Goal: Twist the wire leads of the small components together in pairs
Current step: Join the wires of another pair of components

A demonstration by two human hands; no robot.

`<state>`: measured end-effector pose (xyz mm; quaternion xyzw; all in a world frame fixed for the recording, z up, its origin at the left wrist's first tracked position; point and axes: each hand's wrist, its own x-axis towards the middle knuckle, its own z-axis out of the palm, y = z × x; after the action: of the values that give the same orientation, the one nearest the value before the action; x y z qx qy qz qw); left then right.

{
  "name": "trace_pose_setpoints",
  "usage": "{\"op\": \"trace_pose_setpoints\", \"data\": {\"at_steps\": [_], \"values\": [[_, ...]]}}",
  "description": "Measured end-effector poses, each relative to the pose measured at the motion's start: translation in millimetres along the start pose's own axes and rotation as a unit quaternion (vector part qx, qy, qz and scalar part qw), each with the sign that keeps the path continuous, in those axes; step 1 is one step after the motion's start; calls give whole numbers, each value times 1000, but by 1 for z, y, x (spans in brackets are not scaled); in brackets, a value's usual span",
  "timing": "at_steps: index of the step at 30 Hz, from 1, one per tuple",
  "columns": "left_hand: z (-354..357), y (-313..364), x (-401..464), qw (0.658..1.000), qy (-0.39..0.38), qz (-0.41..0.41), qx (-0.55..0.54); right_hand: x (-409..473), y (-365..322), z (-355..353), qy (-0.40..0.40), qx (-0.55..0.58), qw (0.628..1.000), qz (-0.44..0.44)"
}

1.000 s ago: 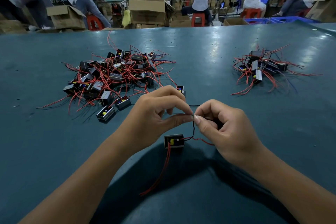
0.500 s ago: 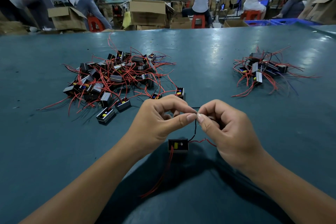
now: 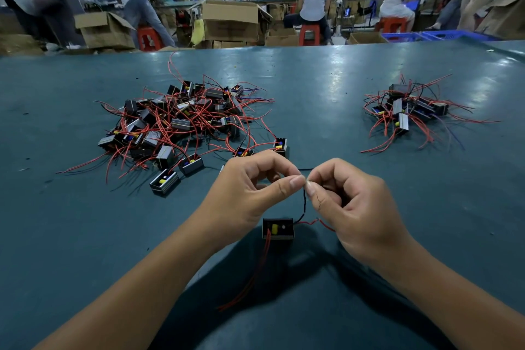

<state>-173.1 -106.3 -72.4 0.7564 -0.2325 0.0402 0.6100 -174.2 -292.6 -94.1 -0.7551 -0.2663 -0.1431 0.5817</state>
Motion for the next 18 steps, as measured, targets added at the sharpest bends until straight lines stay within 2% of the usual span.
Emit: {"op": "trace_pose_setpoints", "data": {"at_steps": [5, 7, 9, 11, 18], "values": [[5, 6, 0, 1000, 12, -19, 13, -1, -2, 0, 6, -39, 999, -11], [6, 7, 0, 997, 13, -78, -26, -1, -3, 0, 5, -71, 997, -21], [4, 7, -1, 983, -3, -162, -89, -2, -5, 0, -12, -101, 994, -27], [3, 7, -1, 969, -20, -210, -129, -2, -6, 1, -23, -117, 992, -27], [3, 7, 0, 977, 20, -167, -129, 1, -3, -2, 8, -77, 997, -6]]}}
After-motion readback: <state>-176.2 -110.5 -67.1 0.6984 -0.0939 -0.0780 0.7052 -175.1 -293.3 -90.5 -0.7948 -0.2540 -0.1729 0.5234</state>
